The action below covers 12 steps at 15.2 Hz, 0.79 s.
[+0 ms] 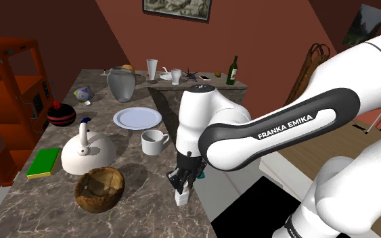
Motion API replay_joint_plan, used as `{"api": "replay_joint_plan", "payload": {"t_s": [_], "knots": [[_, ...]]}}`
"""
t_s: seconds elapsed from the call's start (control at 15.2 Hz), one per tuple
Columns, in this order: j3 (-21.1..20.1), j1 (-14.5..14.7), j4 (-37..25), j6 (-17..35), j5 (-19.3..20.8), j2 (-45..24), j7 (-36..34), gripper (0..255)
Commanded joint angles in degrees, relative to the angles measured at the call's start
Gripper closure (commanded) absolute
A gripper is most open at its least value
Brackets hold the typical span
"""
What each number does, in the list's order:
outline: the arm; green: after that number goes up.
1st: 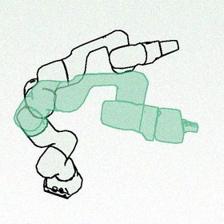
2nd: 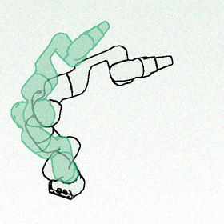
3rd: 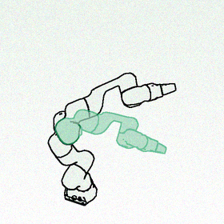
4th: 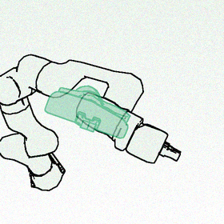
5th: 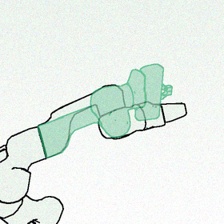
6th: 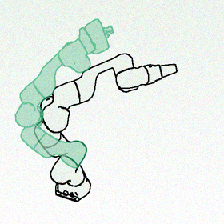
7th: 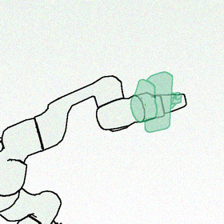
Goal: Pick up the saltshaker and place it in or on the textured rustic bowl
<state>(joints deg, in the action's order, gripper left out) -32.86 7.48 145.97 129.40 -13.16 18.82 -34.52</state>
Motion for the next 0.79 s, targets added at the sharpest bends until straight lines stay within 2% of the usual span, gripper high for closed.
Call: {"api": "replay_joint_plan", "payload": {"t_s": [0.0, 0.46, 0.73], "knots": [[0.0, 0.0, 0.0, 0.0, 0.0, 0.0, 0.0, 255], [0.0, 0.0, 0.0, 0.0, 0.0, 0.0, 0.0, 255], [0.9, 0.3, -1.6, -3.7, -0.4, 2.1, 0.5, 255]]}}
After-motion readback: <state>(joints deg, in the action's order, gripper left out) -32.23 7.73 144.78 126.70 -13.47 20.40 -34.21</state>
